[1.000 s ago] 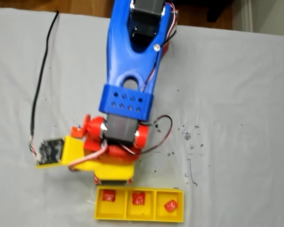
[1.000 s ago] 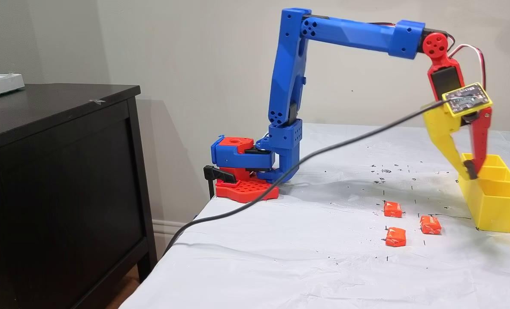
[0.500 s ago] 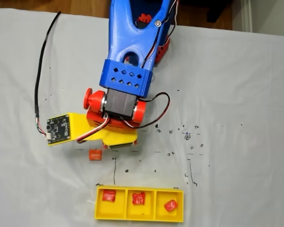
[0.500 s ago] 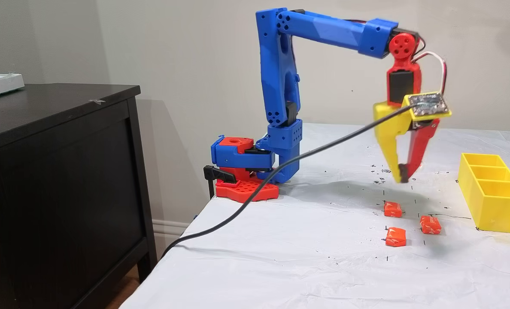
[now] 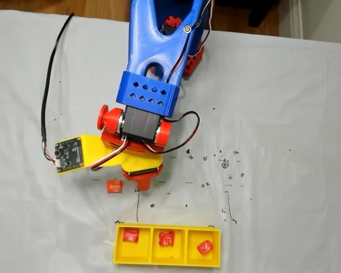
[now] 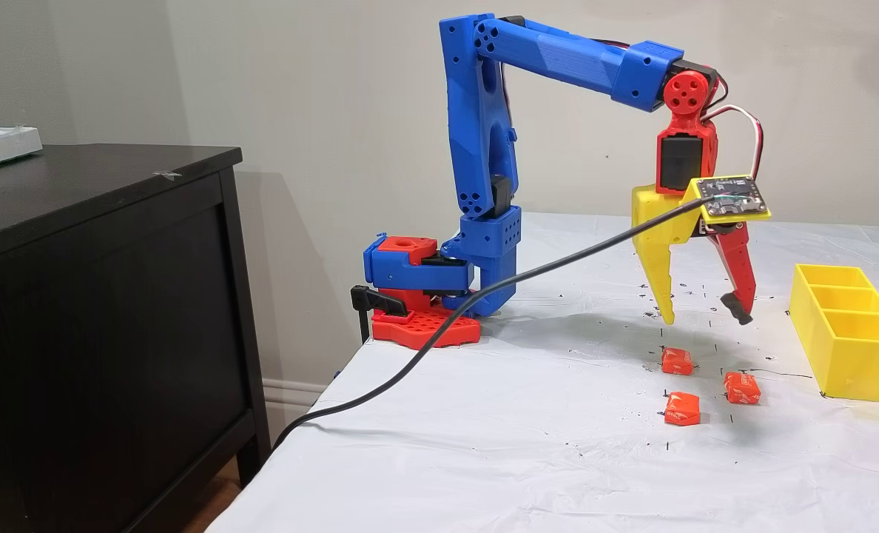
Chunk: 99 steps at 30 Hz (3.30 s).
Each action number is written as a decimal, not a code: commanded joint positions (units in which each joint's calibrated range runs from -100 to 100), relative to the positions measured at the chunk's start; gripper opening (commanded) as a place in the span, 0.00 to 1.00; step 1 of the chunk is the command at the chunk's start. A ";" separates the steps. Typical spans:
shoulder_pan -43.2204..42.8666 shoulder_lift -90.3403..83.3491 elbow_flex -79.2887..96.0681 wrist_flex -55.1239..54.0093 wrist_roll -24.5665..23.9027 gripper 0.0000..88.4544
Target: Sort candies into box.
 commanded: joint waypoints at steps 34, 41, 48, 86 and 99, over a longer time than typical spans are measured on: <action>0.34 11.77 -1.53 -7.04 0.88 0.27; 0.52 10.49 -1.07 -7.20 1.03 0.05; 0.79 3.37 1.11 -5.81 0.83 0.00; -20.23 -1.80 -12.45 -27.34 -15.63 0.00; -20.41 8.54 -21.19 -27.18 -15.19 0.00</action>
